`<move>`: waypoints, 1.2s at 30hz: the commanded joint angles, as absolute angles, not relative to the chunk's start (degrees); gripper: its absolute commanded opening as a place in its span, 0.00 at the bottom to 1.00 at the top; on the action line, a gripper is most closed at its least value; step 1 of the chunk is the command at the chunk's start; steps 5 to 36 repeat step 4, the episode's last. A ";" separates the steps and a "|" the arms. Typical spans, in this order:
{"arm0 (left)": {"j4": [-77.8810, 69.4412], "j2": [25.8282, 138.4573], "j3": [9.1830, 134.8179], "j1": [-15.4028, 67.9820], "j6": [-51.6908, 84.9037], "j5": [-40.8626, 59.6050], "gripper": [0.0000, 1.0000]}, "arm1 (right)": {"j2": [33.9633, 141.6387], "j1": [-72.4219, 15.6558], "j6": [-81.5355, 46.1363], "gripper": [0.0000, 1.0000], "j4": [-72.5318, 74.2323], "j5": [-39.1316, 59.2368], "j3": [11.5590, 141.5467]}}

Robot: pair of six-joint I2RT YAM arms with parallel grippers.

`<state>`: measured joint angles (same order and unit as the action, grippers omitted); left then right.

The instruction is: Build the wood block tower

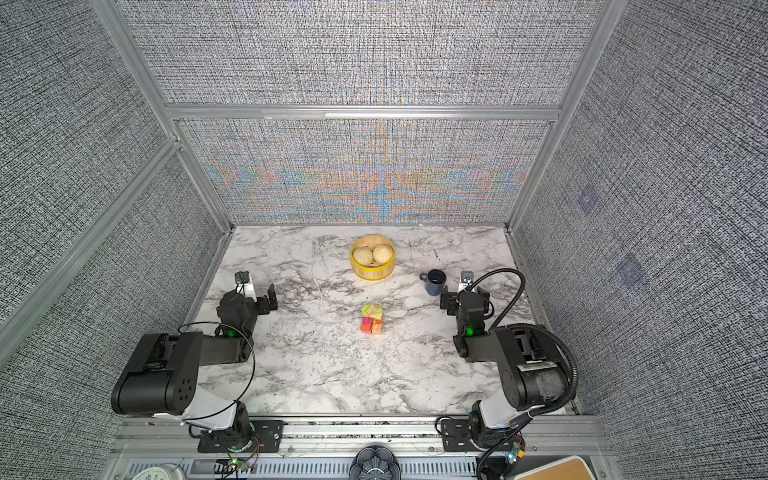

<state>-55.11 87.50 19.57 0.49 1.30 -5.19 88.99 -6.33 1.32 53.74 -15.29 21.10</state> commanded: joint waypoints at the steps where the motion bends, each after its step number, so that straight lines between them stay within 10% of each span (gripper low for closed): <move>1: -55.02 87.57 19.62 0.36 1.23 -4.41 0.99 | 88.84 -4.94 -0.01 0.99 51.16 -12.66 22.00; 36: -55.76 87.42 19.13 0.44 1.18 -4.97 0.99 | 88.36 -4.95 0.09 0.99 54.45 -13.33 20.23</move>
